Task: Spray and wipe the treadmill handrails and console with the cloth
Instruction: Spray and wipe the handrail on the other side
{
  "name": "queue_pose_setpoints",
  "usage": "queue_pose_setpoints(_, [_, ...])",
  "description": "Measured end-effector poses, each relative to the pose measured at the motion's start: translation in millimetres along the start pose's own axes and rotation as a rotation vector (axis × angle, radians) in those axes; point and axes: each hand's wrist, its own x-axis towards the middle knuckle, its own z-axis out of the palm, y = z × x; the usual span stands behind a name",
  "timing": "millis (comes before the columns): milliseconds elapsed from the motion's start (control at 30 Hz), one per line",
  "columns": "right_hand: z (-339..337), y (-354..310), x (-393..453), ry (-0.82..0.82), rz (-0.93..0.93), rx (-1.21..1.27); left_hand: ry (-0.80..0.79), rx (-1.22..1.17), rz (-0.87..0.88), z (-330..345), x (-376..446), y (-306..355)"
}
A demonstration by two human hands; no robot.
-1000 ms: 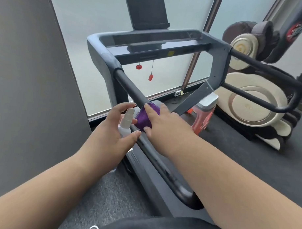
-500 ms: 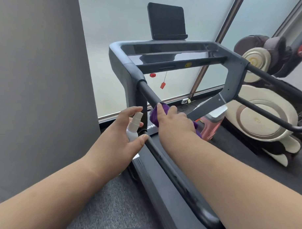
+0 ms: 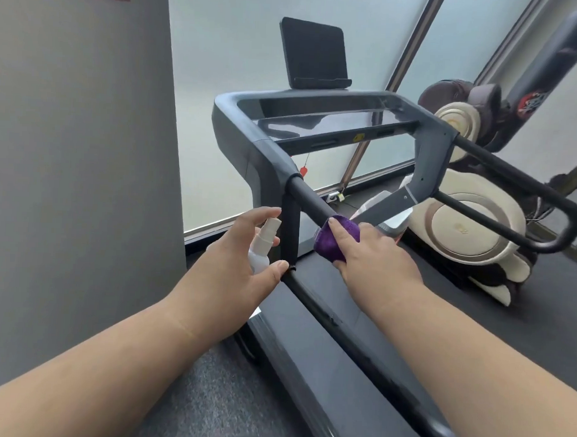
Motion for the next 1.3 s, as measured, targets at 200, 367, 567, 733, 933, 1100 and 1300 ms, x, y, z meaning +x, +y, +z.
queue_pose_setpoints(200, [-6.0,-44.0,60.8,-0.055,0.104,-0.083,-0.033,-0.017,0.010,-26.4,12.0,-25.6])
queue_pose_setpoints(367, [-13.5,-64.2,102.1,-0.071,0.127,-0.013,-0.113,-0.041,0.008,-29.8,19.2,-27.7])
queue_pose_setpoints(567, [-14.3,-45.9,75.5,-0.025,0.120,0.081,-0.128,-0.045,0.063,-29.1,26.5,-25.7])
queue_pose_setpoints(733, [-2.0,-35.2,41.0,0.013,0.108,-0.057,-0.137,-0.058,0.022,-32.5,24.6,-43.0])
queue_pose_setpoints(933, [-3.4,-54.7,87.4,0.016,0.146,-0.048,-0.144,-0.042,0.009,-36.7,20.6,-53.8])
queue_pose_setpoints(1100, [-11.3,-73.8,130.6,-0.029,0.189,0.063,-0.145,-0.042,0.017,-36.5,25.2,-46.3])
queue_pose_setpoints(1300, [-10.4,-51.5,94.4,0.025,0.194,0.146,-0.126,-0.045,0.052,-30.2,32.0,-35.4])
